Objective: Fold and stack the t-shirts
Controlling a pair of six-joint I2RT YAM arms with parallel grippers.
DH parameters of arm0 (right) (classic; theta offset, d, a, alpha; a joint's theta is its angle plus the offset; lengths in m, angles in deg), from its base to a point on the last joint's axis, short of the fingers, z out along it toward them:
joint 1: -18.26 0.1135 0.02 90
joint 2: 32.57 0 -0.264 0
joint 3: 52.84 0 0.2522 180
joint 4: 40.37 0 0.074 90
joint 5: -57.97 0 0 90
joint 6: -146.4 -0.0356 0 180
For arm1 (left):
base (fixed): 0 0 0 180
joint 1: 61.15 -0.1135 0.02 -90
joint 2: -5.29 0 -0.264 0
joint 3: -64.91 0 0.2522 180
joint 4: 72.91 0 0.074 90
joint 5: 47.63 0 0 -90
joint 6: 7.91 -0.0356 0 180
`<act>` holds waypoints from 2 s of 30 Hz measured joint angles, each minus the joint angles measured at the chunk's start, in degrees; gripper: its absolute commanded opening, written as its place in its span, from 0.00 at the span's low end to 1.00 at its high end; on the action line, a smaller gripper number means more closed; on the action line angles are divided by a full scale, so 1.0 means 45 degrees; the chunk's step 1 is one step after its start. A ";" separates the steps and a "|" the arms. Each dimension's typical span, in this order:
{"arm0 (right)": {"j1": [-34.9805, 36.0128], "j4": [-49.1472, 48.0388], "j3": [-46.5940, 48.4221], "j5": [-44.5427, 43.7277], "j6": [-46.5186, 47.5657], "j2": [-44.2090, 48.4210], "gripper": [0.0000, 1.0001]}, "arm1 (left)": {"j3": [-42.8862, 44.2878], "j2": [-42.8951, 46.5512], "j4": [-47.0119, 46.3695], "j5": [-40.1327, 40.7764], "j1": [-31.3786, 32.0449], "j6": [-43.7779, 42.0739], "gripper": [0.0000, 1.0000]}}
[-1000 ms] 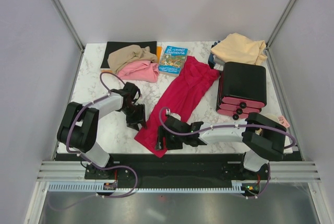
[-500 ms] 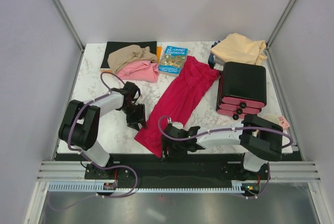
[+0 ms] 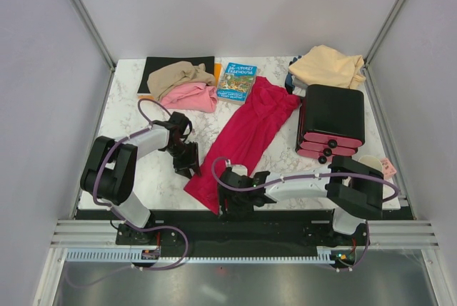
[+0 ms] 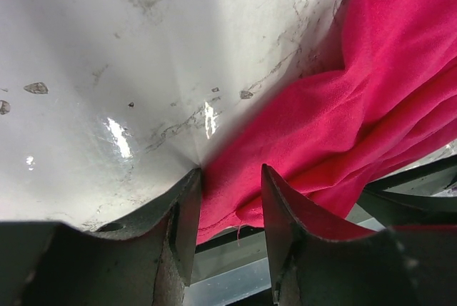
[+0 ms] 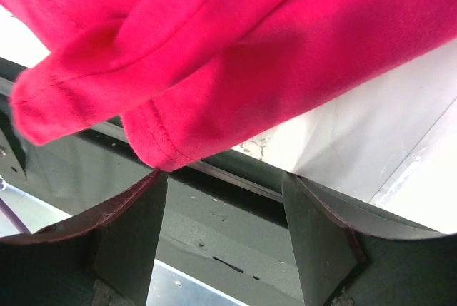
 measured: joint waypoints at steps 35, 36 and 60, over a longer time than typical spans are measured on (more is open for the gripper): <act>-0.0573 -0.1428 -0.1375 -0.1700 -0.1073 0.1632 0.71 | 0.0000 -0.0097 -0.0024 -0.0291 0.0000 0.0000 0.45; -0.0578 -0.1520 -0.1268 -0.1632 -0.1093 0.1486 0.71 | 0.0000 -0.0097 -0.0024 -0.0291 0.0000 0.0000 0.45; -0.0607 -0.1190 -0.0350 -0.1491 -0.0928 0.0267 0.00 | -0.0131 -0.0204 -0.0063 -0.0316 0.0000 -0.0010 0.02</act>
